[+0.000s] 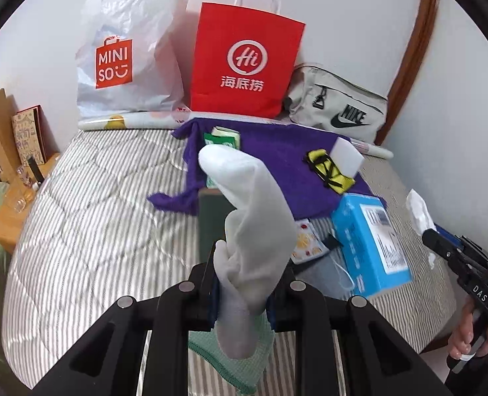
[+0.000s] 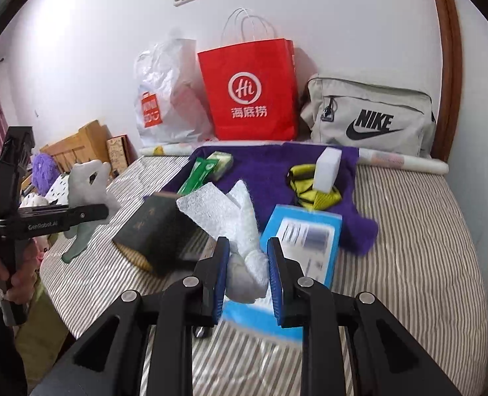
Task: Organize soft objects
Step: 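Carry the socks and white tissue onto the purple towel with both tools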
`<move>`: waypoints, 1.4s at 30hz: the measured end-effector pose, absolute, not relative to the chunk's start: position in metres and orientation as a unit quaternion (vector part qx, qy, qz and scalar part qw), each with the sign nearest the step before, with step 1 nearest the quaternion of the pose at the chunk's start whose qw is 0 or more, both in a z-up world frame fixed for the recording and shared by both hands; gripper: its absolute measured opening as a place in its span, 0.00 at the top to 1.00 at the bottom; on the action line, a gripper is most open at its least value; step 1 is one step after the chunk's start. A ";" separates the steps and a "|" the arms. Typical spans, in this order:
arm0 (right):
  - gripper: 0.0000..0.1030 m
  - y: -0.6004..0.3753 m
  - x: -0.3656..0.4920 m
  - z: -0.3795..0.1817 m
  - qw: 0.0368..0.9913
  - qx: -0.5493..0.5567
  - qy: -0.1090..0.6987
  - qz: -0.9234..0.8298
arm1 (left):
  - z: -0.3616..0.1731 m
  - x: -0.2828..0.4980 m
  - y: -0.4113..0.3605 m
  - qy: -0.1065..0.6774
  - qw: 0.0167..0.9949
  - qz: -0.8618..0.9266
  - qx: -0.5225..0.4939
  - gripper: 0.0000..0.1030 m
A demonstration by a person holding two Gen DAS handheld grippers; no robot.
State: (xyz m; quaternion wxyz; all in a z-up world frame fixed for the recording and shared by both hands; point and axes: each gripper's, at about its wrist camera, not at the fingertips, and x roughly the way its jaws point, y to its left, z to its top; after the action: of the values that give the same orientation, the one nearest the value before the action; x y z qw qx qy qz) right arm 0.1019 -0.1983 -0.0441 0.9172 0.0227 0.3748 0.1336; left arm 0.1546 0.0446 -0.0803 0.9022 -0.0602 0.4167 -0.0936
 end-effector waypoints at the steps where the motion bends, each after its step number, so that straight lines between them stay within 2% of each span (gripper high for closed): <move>1: 0.77 -0.198 0.110 -0.044 0.917 0.022 0.377 0.133 | -0.079 0.160 0.046 0.417 0.902 -0.095 -0.063 0.80; 16: 0.77 -0.198 0.219 -0.052 0.903 -0.002 0.417 0.102 | -0.085 0.247 0.056 0.450 0.878 -0.106 -0.127 0.79; 25: 0.77 -0.201 0.272 -0.058 0.893 0.056 0.431 0.114 | -0.094 0.302 0.046 0.464 0.864 -0.120 -0.156 0.79; 42: 0.77 -0.170 0.312 -0.090 0.860 -0.005 0.489 0.145 | -0.117 0.369 0.008 0.505 0.843 -0.127 -0.139 0.79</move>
State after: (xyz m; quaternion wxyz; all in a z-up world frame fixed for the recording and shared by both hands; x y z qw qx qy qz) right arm 0.3116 -0.1695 -0.0900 0.8604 -0.0047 0.4887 0.1447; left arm 0.3689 0.0078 -0.1166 0.8426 -0.1391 0.5045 -0.1272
